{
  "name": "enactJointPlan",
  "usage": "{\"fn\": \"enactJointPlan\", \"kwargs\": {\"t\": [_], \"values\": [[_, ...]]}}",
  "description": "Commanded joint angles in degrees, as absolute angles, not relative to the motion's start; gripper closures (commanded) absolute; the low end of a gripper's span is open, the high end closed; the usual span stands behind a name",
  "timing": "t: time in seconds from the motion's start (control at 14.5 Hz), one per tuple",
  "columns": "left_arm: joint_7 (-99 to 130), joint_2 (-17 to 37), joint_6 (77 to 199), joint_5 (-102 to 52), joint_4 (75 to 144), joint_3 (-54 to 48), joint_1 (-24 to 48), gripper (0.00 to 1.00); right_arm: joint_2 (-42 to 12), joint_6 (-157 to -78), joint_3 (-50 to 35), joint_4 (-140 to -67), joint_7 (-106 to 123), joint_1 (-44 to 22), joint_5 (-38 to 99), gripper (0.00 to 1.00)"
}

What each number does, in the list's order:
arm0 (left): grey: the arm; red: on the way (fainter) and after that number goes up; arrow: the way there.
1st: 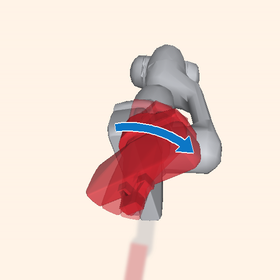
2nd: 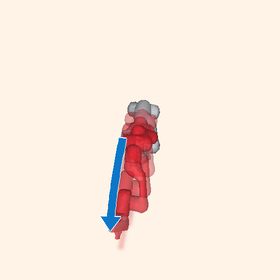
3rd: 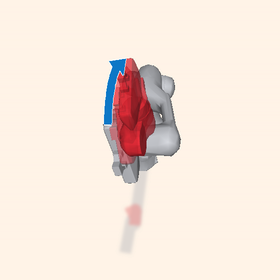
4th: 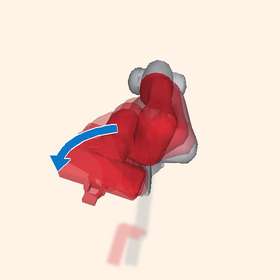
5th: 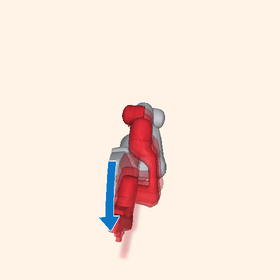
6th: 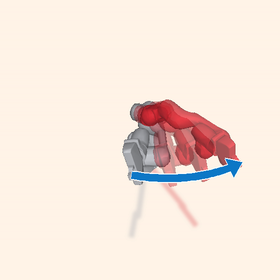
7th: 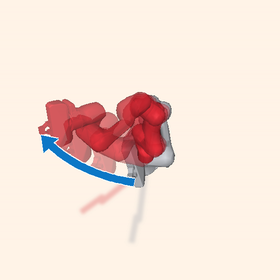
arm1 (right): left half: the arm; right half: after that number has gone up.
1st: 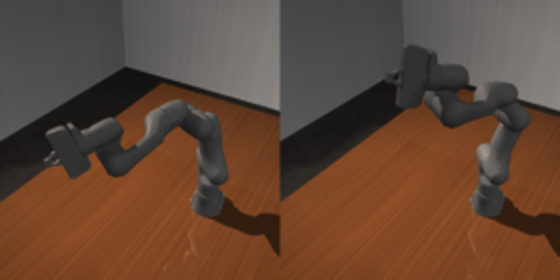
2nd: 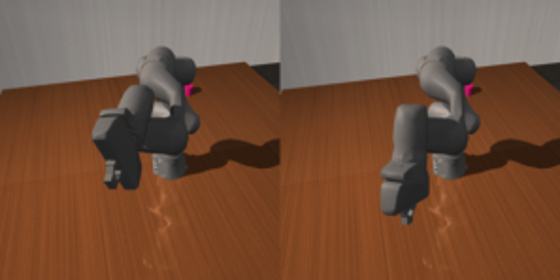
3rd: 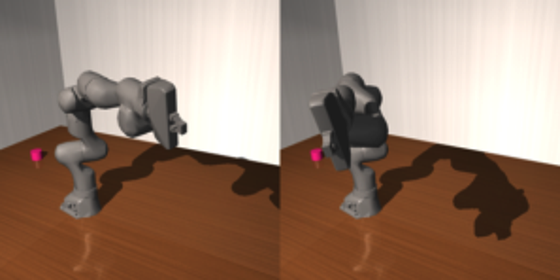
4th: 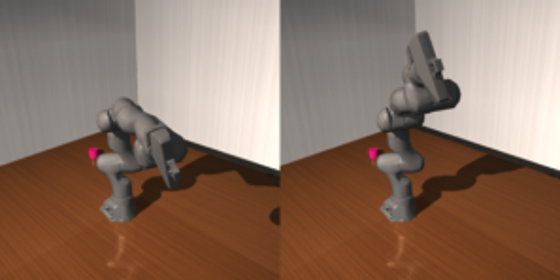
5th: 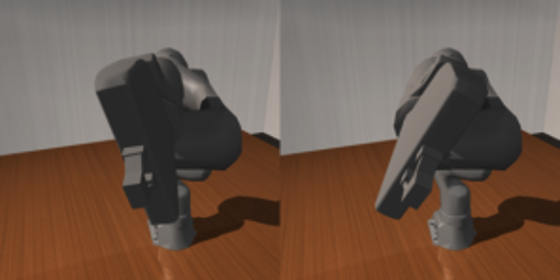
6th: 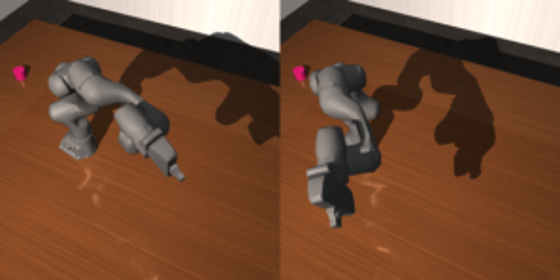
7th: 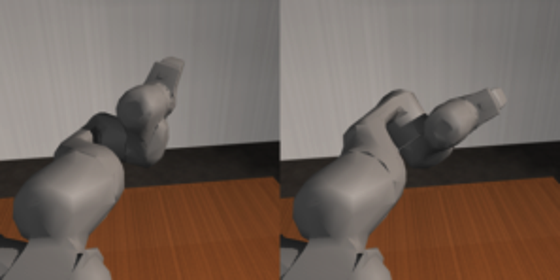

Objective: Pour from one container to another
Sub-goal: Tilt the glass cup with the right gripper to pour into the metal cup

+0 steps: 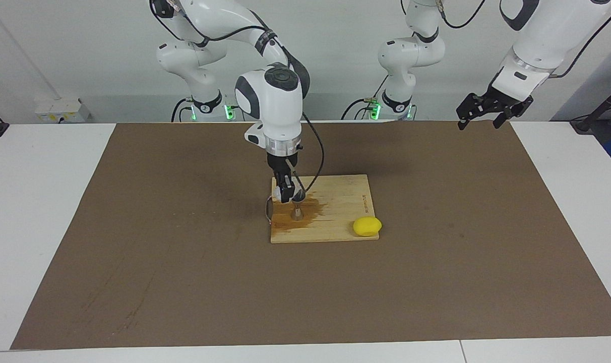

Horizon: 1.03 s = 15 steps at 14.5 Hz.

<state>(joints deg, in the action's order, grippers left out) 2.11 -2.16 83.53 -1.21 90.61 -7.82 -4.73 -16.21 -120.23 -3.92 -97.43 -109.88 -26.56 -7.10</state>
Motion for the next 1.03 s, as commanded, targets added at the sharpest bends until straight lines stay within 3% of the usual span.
{"fn": "enactJointPlan", "kwargs": {"t": [0.0, 0.48, 0.96], "values": [[2.6, -3.3, 84.1, -1.7, 91.8, -7.5, -4.4, 0.00, -15.5, -120.5, -4.4, -97.7, -107.5, -24.5, -3.0, 1.00], [2.6, -3.3, 84.1, -1.7, 91.8, -7.5, -4.5, 0.00, -15.8, -121.7, -4.4, -98.3, -104.8, -17.6, 8.2, 1.00], [2.6, -3.3, 84.1, -1.6, 91.8, -7.5, -4.5, 0.00, -14.5, -126.1, -4.4, -104.8, -98.9, -9.9, 21.8, 1.00]]}}
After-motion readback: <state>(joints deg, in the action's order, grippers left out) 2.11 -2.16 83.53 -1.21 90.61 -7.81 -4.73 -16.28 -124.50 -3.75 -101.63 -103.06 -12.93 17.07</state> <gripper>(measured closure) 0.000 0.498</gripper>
